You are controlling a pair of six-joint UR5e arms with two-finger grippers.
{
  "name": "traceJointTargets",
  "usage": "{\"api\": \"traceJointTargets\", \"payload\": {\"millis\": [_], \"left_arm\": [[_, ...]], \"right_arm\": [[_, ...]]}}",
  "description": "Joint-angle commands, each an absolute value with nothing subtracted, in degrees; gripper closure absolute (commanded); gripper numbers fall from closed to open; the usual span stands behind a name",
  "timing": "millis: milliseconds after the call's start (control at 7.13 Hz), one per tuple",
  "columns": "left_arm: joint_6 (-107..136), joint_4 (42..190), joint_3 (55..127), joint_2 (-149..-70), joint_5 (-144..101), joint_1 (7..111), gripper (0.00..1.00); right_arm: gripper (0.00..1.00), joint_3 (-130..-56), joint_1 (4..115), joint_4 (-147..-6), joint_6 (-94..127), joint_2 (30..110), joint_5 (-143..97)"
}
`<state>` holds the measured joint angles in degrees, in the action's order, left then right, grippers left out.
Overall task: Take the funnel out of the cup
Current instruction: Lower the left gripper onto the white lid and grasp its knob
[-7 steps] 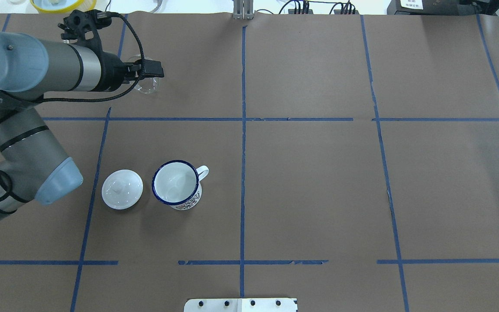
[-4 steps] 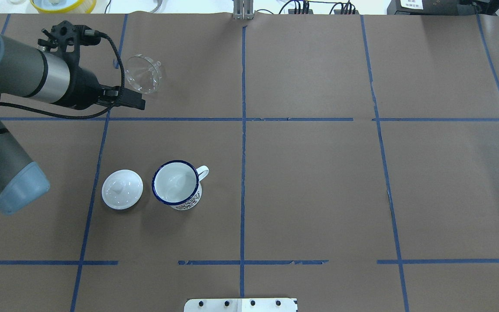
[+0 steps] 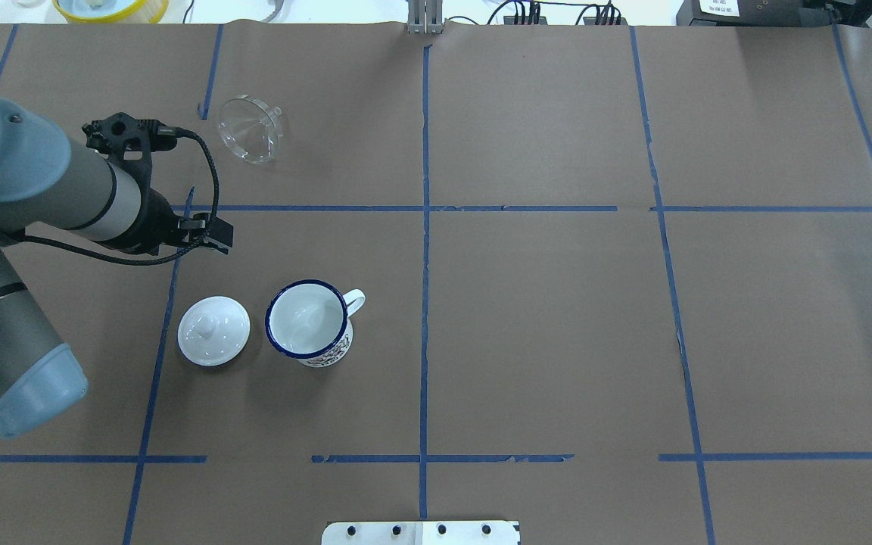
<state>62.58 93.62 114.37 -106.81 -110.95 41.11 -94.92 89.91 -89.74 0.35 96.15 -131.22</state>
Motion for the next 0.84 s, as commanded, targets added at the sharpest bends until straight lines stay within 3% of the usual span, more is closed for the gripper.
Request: {"api": "traceJointTargets", "payload": {"millis": [0, 421, 701], "left_arm": [[66.1, 93.4, 111.1, -106.7, -110.5, 36.4, 0.00], [66.4, 107.0, 106.6, -101.7, -110.4, 35.7, 0.00], [66.2, 107.5, 106.8, -101.1, -110.5, 34.9, 0.00]], "right_arm": [[0.00, -94.9, 89.9, -89.7, 0.4, 96.2, -131.2], [0.00, -94.9, 89.9, -89.7, 0.4, 96.2, -131.2], [0.00, -94.9, 89.9, -89.7, 0.4, 96.2, -131.2]]}}
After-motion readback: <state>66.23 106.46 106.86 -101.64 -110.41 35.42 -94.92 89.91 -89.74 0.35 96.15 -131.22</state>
